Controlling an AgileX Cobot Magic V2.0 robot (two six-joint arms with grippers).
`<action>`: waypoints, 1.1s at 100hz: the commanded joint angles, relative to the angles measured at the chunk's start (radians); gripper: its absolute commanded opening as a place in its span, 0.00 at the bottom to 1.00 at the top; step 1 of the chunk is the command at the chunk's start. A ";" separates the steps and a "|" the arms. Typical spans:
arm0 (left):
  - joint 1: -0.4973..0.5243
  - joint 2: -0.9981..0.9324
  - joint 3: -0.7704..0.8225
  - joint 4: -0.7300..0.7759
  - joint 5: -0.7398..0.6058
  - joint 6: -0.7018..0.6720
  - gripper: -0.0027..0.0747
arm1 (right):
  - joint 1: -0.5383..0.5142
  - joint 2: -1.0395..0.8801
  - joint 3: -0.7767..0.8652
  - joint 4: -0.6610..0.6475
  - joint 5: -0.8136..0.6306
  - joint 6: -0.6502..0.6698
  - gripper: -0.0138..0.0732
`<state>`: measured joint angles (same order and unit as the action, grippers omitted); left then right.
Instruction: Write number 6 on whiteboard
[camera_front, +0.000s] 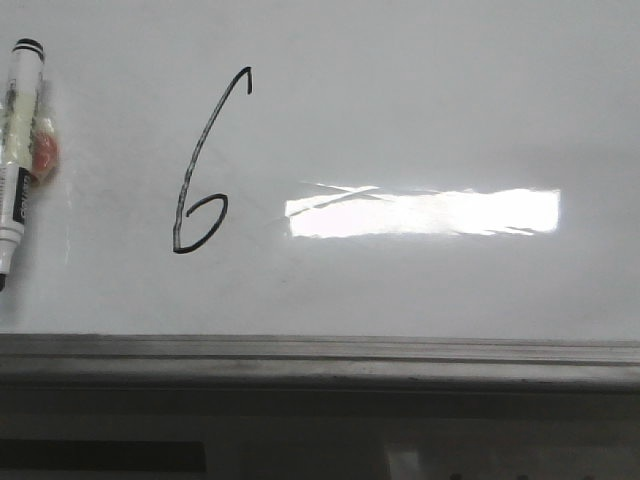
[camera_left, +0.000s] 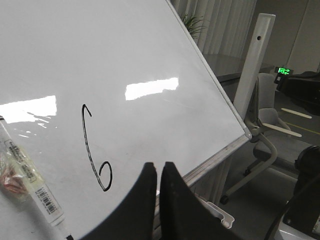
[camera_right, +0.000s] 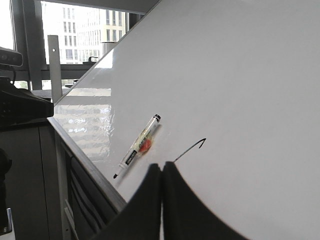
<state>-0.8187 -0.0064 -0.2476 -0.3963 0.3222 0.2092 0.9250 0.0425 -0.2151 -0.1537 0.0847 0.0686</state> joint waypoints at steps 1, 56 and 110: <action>-0.009 -0.012 -0.027 -0.019 -0.061 -0.001 0.01 | -0.005 0.000 -0.008 -0.011 -0.074 -0.010 0.09; -0.009 -0.012 -0.027 -0.019 -0.060 -0.001 0.01 | -0.005 0.000 -0.004 -0.011 -0.065 -0.010 0.09; 0.592 -0.012 0.184 0.205 -0.295 -0.008 0.01 | -0.005 0.000 -0.004 -0.011 -0.065 -0.010 0.09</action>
<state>-0.3567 -0.0064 -0.0521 -0.1989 0.1296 0.2092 0.9250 0.0327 -0.1945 -0.1544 0.0906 0.0686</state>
